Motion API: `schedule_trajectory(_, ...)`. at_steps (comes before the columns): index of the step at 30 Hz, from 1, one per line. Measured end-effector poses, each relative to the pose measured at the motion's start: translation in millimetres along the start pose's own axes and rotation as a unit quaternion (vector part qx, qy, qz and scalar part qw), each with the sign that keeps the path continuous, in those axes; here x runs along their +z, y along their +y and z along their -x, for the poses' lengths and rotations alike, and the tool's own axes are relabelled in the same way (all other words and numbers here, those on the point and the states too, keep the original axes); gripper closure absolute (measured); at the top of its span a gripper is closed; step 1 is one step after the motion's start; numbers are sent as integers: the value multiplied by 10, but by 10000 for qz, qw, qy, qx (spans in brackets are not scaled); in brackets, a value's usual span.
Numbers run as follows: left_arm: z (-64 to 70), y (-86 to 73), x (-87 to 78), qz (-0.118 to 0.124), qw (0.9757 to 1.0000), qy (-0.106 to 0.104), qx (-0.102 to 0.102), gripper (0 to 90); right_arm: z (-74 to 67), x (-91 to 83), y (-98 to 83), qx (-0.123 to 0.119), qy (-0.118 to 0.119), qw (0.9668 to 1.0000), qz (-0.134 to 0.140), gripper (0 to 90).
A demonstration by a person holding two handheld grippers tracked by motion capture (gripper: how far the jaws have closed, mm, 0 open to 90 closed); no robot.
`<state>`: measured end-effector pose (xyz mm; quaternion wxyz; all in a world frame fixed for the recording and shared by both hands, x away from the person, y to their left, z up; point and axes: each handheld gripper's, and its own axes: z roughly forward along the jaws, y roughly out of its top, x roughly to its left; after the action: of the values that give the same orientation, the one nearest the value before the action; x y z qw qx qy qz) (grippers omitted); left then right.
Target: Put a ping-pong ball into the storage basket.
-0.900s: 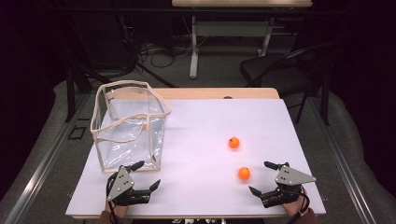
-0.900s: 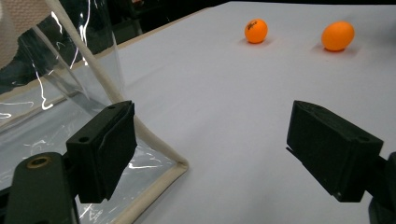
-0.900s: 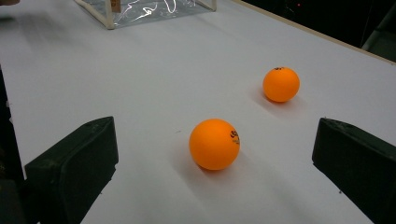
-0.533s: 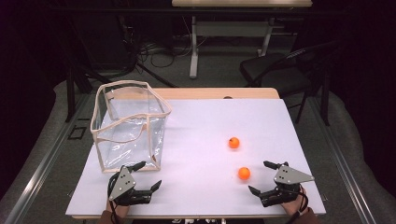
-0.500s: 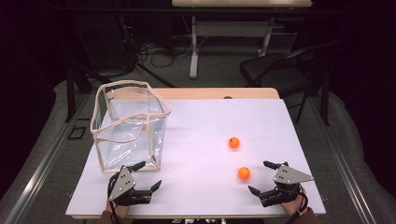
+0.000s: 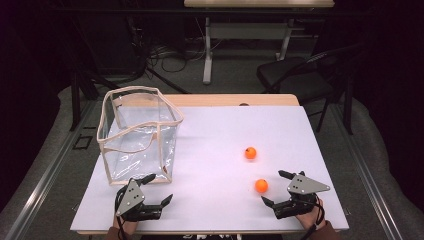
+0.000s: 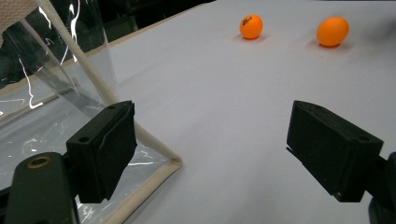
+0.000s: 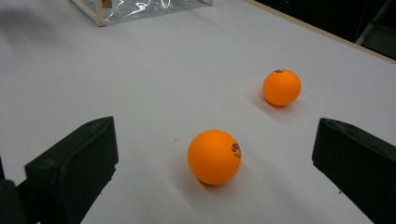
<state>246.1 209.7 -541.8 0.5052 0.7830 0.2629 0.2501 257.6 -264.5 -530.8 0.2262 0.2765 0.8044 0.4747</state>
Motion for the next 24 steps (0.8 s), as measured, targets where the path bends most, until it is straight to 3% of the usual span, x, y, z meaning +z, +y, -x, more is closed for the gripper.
schedule_trajectory(12,5,3,11,-16,10000,4,10,159,35,139,61,177,-34,9996,-194,0)
schedule_trajectory(24,7,0,18,-41,10000,-39,21,159,53,294,63,183,30,9990,-416,0)
